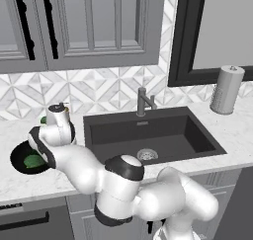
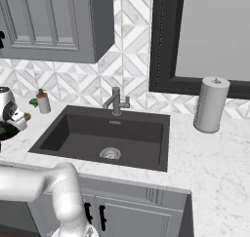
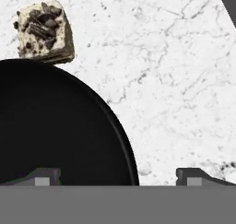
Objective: Pick the broccoli from the sink and place it in the bowl. Then pick the bowl and place it in the microwave. Then close the microwave door and press the start button.
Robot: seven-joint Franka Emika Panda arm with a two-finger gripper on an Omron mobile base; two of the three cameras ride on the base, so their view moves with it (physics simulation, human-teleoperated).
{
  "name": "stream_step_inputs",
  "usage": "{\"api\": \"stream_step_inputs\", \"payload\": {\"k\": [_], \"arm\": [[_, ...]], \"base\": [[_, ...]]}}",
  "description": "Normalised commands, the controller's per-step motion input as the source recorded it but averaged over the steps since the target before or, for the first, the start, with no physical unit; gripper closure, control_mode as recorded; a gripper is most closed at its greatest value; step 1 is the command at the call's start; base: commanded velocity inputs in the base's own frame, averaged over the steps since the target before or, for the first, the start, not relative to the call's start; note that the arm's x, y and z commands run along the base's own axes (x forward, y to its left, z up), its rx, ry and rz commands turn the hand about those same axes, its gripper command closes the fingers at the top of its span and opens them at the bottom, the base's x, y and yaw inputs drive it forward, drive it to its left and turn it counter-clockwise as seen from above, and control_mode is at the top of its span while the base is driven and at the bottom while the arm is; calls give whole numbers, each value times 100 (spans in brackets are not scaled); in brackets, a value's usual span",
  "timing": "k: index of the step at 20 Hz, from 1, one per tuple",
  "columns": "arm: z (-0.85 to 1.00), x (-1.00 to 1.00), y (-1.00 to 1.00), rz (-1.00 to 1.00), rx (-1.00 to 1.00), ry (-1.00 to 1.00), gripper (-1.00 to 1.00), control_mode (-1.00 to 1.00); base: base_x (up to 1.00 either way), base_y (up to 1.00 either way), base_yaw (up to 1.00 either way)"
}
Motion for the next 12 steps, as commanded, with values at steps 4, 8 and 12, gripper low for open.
{"api": "stream_step_inputs", "payload": {"k": [4,8,12], "arm": [[-26,0,0,0,0,3,-100,-100],[-32,0,0,0,0,1,-100,-100],[-35,0,0,1,0,0,100,-100]], "base": [[0,0,0],[0,0,0],[0,0,0]]}}
